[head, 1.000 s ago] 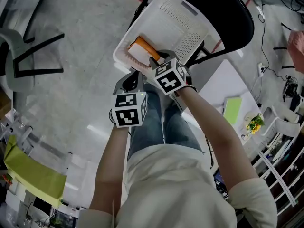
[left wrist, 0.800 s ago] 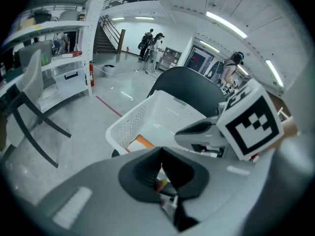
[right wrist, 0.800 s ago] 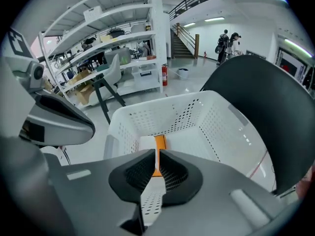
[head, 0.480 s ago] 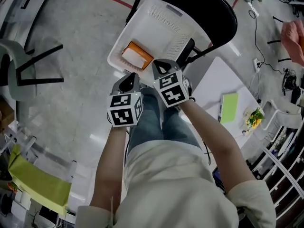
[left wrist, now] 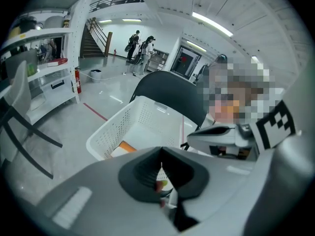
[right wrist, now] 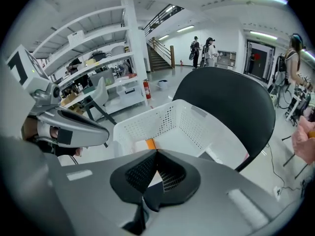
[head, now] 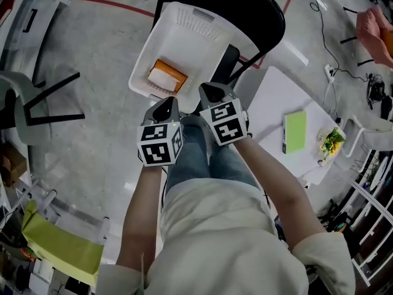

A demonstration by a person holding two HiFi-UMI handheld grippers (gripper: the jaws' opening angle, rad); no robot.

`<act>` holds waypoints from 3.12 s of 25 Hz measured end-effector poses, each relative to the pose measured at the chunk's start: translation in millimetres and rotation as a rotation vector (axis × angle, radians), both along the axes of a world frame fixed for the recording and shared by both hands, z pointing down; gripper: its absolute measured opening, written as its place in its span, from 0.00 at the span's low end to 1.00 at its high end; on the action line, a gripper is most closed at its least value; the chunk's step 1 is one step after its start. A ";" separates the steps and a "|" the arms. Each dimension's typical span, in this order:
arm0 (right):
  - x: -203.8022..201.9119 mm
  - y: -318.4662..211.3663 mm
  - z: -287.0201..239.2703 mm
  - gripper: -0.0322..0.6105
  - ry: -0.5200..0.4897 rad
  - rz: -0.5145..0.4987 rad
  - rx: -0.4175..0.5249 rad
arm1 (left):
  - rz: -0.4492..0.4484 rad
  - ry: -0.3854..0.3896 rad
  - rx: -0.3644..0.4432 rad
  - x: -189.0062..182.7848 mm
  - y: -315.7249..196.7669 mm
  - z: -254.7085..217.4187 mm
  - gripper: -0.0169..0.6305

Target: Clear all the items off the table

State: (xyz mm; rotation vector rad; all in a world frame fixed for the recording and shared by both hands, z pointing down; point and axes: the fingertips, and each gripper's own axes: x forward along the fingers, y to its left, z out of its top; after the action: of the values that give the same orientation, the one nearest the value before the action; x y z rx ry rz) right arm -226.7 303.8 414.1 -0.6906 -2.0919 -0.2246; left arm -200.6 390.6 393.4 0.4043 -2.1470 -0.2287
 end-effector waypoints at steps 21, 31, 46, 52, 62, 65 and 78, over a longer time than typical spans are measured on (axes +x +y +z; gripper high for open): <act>72.0 -180.8 -10.6 0.05 -0.007 0.349 -0.013 | 0.268 -0.011 -0.011 49.6 -158.5 -12.0 0.04; 120.5 -270.3 -4.2 0.05 0.004 0.483 0.007 | 0.403 -0.015 -0.011 76.8 -243.4 -8.0 0.04; 202.4 -381.0 18.8 0.05 0.017 0.687 0.018 | 0.637 0.017 -0.021 136.6 -357.5 19.0 0.04; 236.2 -418.8 32.6 0.05 0.020 0.763 0.036 | 0.713 0.019 -0.028 154.7 -396.6 33.5 0.04; 296.7 -487.1 71.5 0.05 0.042 0.953 0.037 | 0.828 0.009 -0.043 177.6 -464.4 73.0 0.04; 312.5 -503.6 86.1 0.05 0.038 0.999 0.037 | 0.846 0.008 -0.046 181.2 -485.2 91.1 0.04; 386.3 -547.4 160.1 0.05 0.070 1.197 0.010 | 0.903 0.012 -0.084 195.7 -546.3 178.3 0.04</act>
State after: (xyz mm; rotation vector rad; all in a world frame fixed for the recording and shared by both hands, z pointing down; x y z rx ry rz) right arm 159.5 -243.6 574.3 0.6053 -2.0768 0.4503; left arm -4.9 -155.7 571.8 1.2497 -1.7512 0.3677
